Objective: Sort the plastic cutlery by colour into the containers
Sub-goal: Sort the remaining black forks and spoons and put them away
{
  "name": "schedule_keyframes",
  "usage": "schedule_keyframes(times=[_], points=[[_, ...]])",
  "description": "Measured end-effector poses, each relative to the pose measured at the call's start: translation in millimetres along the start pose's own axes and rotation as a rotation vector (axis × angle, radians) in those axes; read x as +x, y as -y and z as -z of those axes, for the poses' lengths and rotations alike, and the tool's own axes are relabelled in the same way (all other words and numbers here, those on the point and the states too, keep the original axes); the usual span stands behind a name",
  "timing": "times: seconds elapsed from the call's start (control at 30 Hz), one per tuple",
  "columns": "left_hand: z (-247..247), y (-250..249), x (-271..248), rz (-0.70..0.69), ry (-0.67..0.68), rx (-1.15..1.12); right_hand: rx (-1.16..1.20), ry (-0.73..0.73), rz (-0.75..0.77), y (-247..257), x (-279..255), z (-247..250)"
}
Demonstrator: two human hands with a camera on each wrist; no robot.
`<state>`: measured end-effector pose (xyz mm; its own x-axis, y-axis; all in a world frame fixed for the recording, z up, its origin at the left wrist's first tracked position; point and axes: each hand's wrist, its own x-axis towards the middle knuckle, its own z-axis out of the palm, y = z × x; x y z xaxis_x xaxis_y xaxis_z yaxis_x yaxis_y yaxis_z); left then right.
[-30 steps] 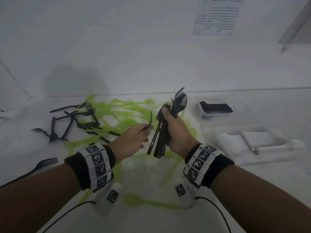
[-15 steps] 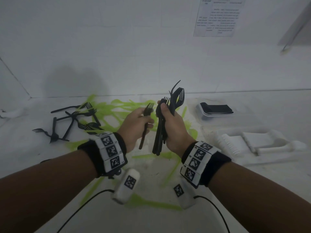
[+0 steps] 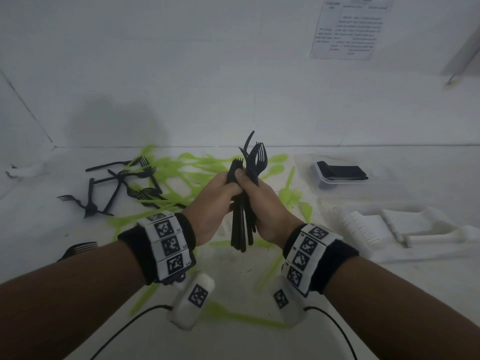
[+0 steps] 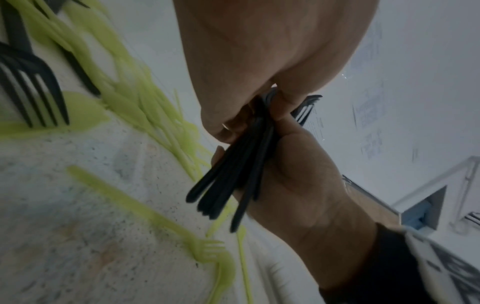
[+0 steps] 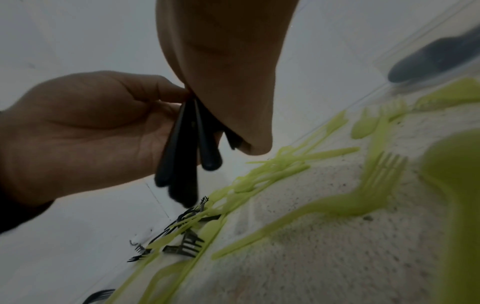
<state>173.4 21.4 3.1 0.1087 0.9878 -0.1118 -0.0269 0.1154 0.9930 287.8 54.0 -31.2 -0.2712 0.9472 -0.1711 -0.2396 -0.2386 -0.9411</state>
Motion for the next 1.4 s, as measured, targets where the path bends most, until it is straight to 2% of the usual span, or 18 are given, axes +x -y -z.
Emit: schedule_keyframes(times=[0.27, 0.5, 0.7, 0.87, 1.03, 1.23, 1.4], points=[[7, 5, -3, 0.056, -0.063, -0.046, 0.03, 0.032, -0.072, -2, -1, -7], [5, 13, -4, -0.063, 0.002, 0.111, 0.142, 0.003, -0.078, -4, -2, -11], [5, 16, 1, -0.101, -0.119, 0.198, 0.024, 0.009, -0.03, -10, -4, -9], [5, 14, -2, -0.116, -0.044, 0.144, -0.042, -0.096, 0.06, -11, -6, 0], [11, 5, -11, -0.085, 0.143, 0.081, 0.011, -0.119, -0.005, -12, -10, 5], [19, 9, -10, -0.084, 0.061, -0.01, 0.111, -0.072, -0.051, -10, -16, -6], [19, 11, -15, -0.124, 0.085, 0.047, 0.069, -0.039, -0.081, -9, -17, -7]])
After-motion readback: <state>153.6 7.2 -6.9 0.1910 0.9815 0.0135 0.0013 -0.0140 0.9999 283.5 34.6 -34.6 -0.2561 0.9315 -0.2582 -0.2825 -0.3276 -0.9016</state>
